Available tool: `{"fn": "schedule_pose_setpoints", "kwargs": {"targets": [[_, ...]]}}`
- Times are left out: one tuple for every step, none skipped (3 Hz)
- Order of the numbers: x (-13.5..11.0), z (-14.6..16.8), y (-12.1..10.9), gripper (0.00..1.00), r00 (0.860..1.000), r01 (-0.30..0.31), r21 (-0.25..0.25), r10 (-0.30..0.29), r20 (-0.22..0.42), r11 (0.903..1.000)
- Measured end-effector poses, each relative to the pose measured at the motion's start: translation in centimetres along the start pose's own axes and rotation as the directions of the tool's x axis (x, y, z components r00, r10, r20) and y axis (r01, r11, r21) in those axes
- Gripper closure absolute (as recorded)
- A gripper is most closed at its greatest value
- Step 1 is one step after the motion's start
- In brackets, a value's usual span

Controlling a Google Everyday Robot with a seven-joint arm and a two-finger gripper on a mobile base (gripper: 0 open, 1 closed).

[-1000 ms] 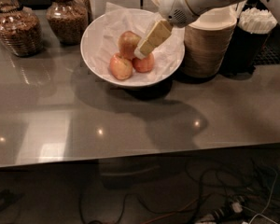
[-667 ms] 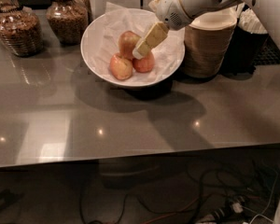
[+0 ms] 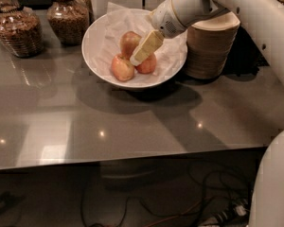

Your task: Pick apple from white bowl

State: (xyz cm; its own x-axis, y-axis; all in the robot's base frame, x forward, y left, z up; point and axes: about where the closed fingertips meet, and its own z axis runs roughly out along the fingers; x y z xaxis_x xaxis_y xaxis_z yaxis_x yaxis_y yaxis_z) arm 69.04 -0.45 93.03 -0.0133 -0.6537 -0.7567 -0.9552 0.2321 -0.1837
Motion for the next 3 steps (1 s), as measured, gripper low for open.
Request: {"fn": "schedule_pose_setpoints", "kwargs": {"targets": [[0.6, 1.5, 0.5, 0.00, 1.000, -0.008, -0.039, 0.007, -0.013, 0.9992], [0.7, 2.5, 0.9, 0.00, 1.000, -0.010, -0.064, 0.009, -0.021, 0.9979], [0.7, 2.6, 0.9, 0.19, 1.000, -0.010, -0.065, 0.008, -0.021, 0.9978]]}}
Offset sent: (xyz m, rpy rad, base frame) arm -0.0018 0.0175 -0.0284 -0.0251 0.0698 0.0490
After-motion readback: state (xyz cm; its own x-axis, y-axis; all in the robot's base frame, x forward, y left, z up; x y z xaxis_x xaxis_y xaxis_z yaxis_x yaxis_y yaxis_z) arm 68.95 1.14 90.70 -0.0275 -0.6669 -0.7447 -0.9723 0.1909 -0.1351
